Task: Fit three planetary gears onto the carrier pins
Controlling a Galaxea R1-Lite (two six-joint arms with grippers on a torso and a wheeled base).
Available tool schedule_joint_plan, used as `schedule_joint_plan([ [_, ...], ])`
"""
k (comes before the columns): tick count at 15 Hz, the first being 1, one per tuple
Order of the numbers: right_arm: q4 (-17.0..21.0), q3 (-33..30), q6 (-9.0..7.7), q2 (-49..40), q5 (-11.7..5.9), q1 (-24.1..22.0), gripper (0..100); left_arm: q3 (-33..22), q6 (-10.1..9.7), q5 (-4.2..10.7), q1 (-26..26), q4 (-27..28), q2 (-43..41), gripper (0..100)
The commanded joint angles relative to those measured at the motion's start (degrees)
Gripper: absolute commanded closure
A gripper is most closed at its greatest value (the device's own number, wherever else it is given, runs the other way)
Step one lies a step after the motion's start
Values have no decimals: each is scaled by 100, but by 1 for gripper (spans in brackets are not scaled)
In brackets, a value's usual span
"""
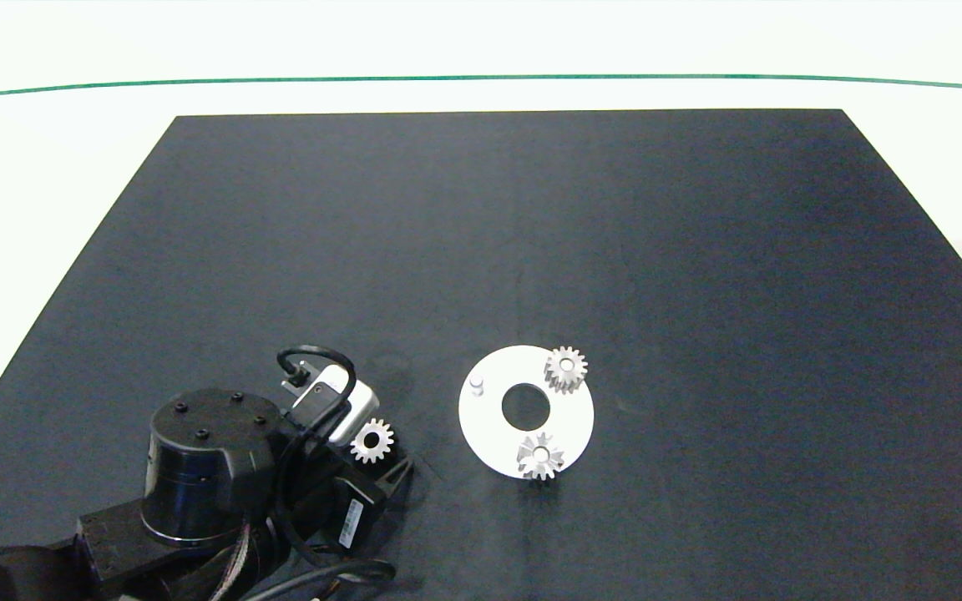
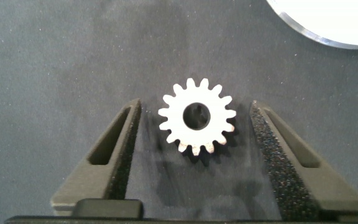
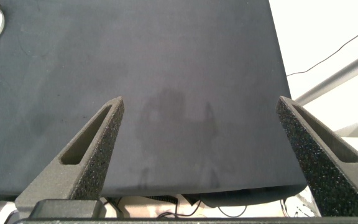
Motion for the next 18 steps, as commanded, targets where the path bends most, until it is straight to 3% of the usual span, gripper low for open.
schedule_joint_plan([
  [1, 20, 6, 4, 11, -10, 3, 0, 0, 5, 10, 10, -27, -11, 36],
  [8, 20, 6, 4, 11, -10, 3, 0, 0, 14, 10, 19, -27, -2, 50],
  [18, 20, -3, 4, 11, -10, 12, 0, -62, 181, 10, 28, -18, 33, 71],
])
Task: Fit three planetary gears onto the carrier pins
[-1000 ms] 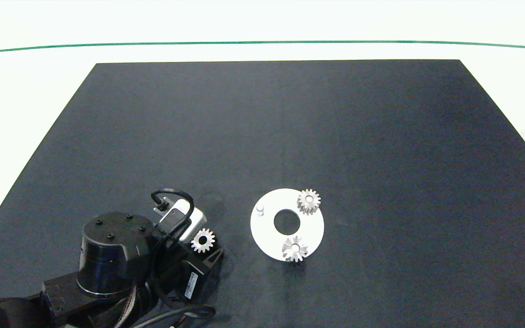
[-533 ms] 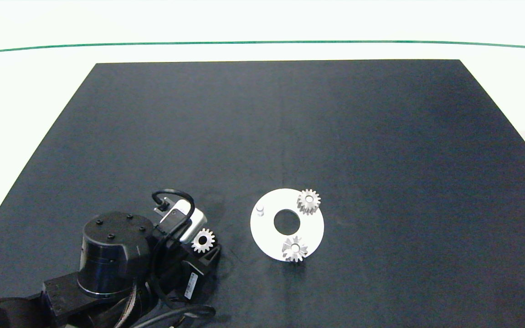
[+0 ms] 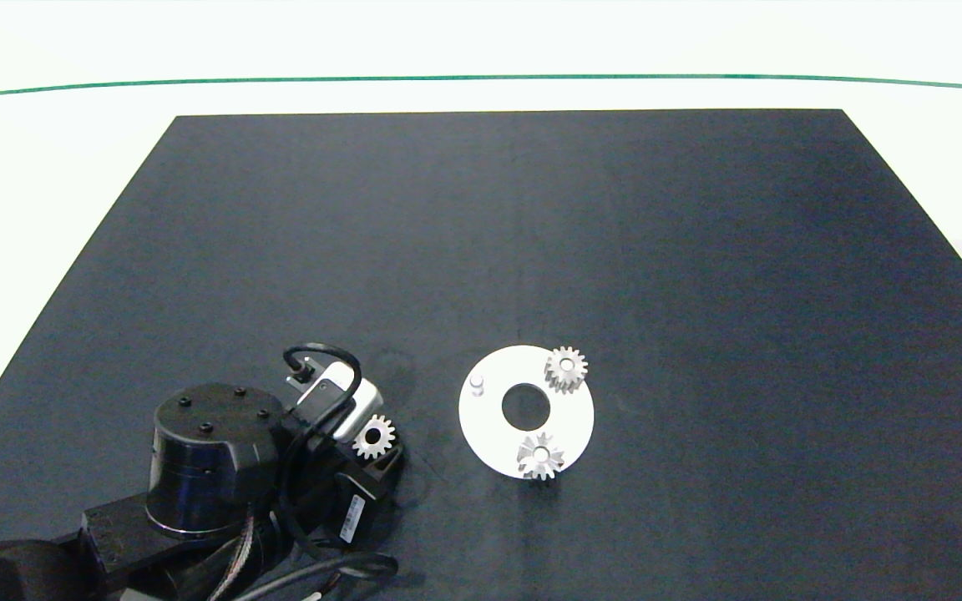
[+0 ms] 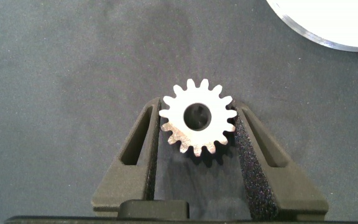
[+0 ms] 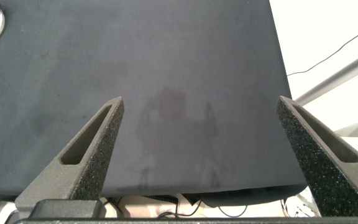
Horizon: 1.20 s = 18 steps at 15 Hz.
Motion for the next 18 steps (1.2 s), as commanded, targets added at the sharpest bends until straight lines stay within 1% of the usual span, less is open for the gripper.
schedule_joint_plan([
  [1, 17, -7, -5, 11, -15, 10, 0, 15, 6, 12, 0, -10, -12, 72],
  [8, 17, 2, -5, 11, -15, 10, 0, 6, 6, 21, 0, 16, -74, 86],
  [11, 17, 11, -5, 11, -15, 1, 0, -134, 6, 21, -26, 69, -197, 87],
  [12, 17, 28, 4, 11, -15, 1, 0, -240, 6, 21, -53, 218, -267, 87],
  [13, 17, 28, -5, 11, -15, 1, 0, -372, 6, 21, -62, 517, -417, 87],
  [15, 17, 37, -5, 11, -15, 1, 0, -785, -29, 21, -211, 1273, -672, 87],
  [17, 17, 90, -5, 11, -15, 1, 0, -1180, -29, 21, -457, 1554, -663, 87],
  [18, 17, 99, -5, 11, -15, 1, 0, -1295, -20, 30, -475, 1607, -619, 87],
])
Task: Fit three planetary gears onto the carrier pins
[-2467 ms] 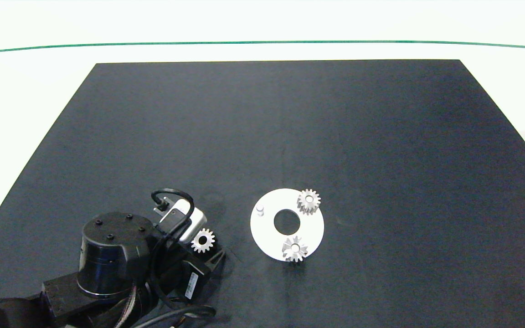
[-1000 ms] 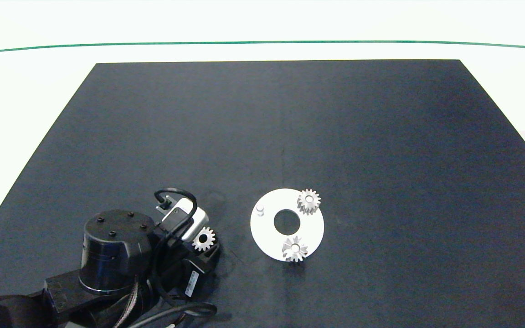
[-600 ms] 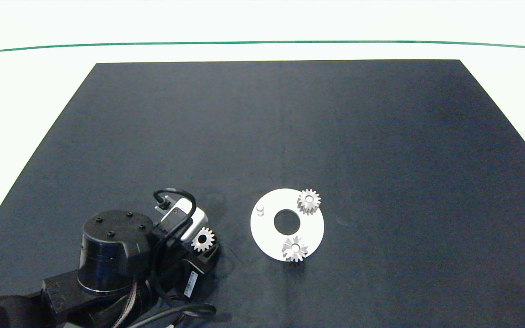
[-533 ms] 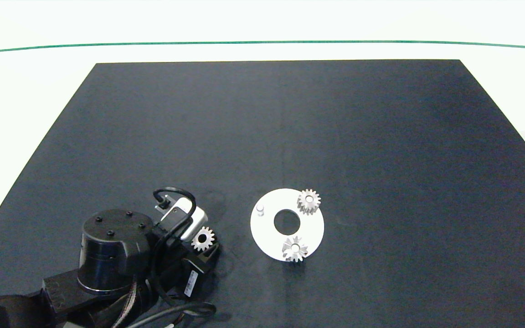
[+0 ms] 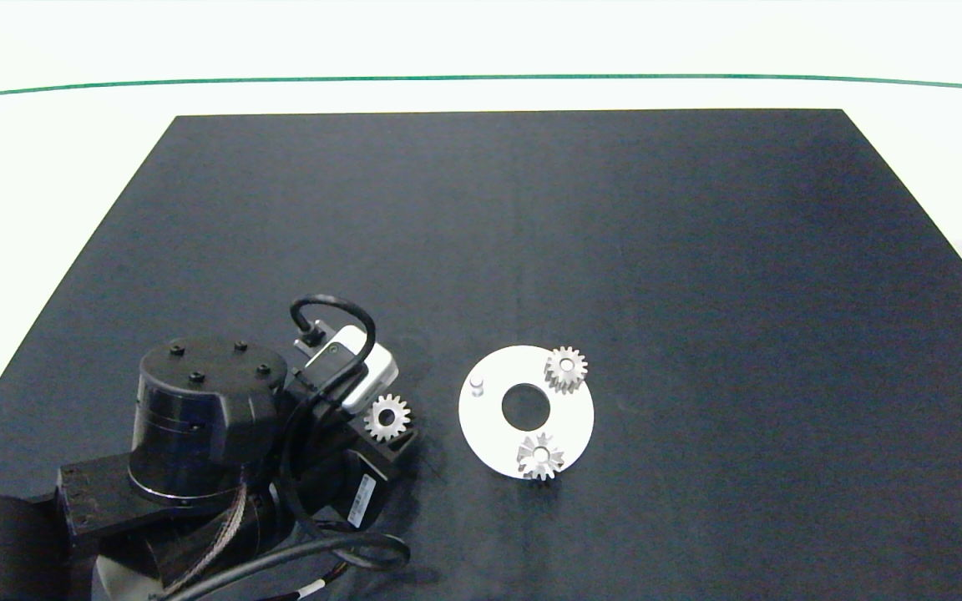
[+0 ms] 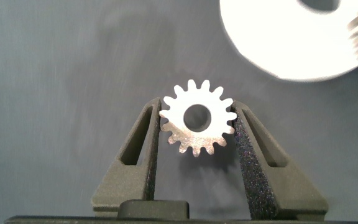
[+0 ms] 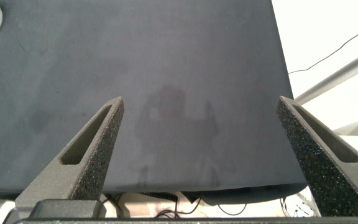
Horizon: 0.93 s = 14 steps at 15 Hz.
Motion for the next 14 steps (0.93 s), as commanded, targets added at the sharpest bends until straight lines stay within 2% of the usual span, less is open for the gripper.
schedule_joint_plan([
  [1, 17, 35, -5, 10, -15, 10, 0, -659, 19, 21, -224, 346, -5, 87],
  [3, 17, 35, -5, 10, -15, 1, 0, -1019, 11, 47, -453, 768, 48, 87],
  [4, 17, 44, -5, 10, -15, 10, 0, -1072, 11, 144, -594, 812, 136, 87],
  [5, 17, 44, -5, 10, -15, 10, 0, -1098, 37, 390, -637, 795, 303, 87],
  [6, 17, 44, 4, 10, -15, 27, 0, -1169, 46, 522, -655, 786, 426, 87],
  [9, 17, 35, 4, 10, -15, 45, 0, -1380, 90, 522, -664, 803, 523, 87],
  [11, 17, 35, 4, 10, -15, 45, 0, -1476, 195, 522, -655, 821, 584, 87],
  [14, 17, 35, 4, 10, -15, 45, 0, -1670, 195, 522, -673, 830, 698, 87],
])
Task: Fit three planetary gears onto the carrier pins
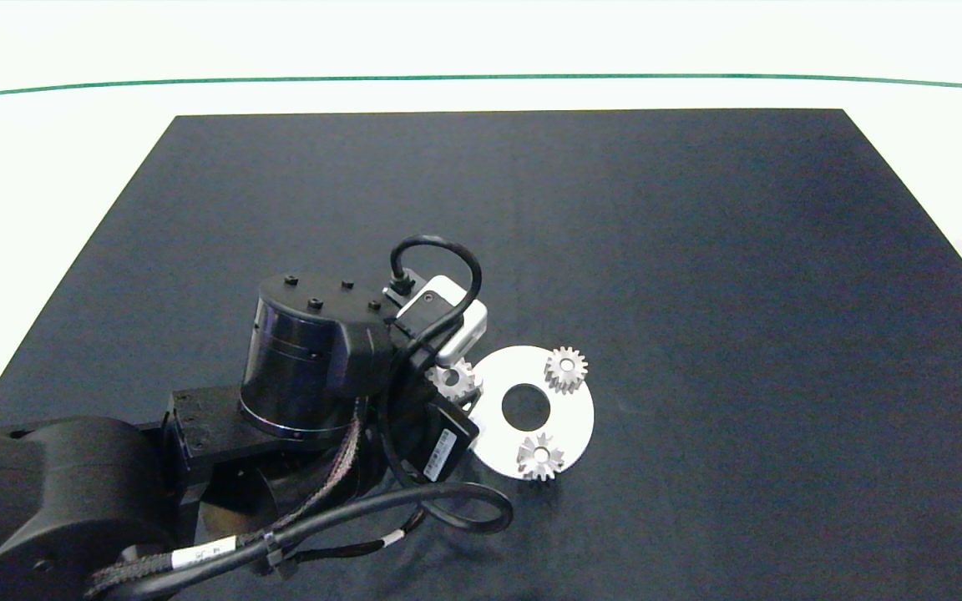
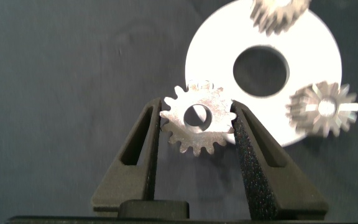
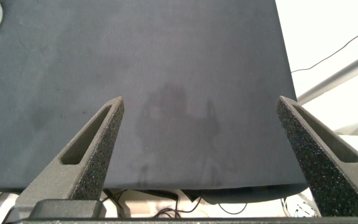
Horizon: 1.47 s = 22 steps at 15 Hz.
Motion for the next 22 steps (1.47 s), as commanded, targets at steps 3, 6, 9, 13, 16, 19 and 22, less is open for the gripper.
schedule_joint_plan([
  [3, 20, 0, -5, 10, -12, 3, 0, -154, 7, 13, -135, -8, 207, 87],
  [6, 20, 0, -5, 10, -12, 3, 0, -172, 7, 13, -126, -16, 304, 87],
  [9, 11, -9, 4, 10, -12, 3, 0, -251, 16, 13, -135, -16, 453, 87],
  [13, 11, -17, 4, 10, -12, 3, 0, -295, 16, 13, -117, -25, 532, 87],
  [16, 20, -17, 4, 10, -12, 3, 0, -348, 16, 13, -109, -43, 603, 87],
  [19, 20, -17, 13, 10, -12, 3, 0, -462, 25, 13, -100, -25, 629, 87],
  [22, 11, -17, 39, 10, -12, 3, 0, -471, 69, 13, -73, -16, 655, 87],
])
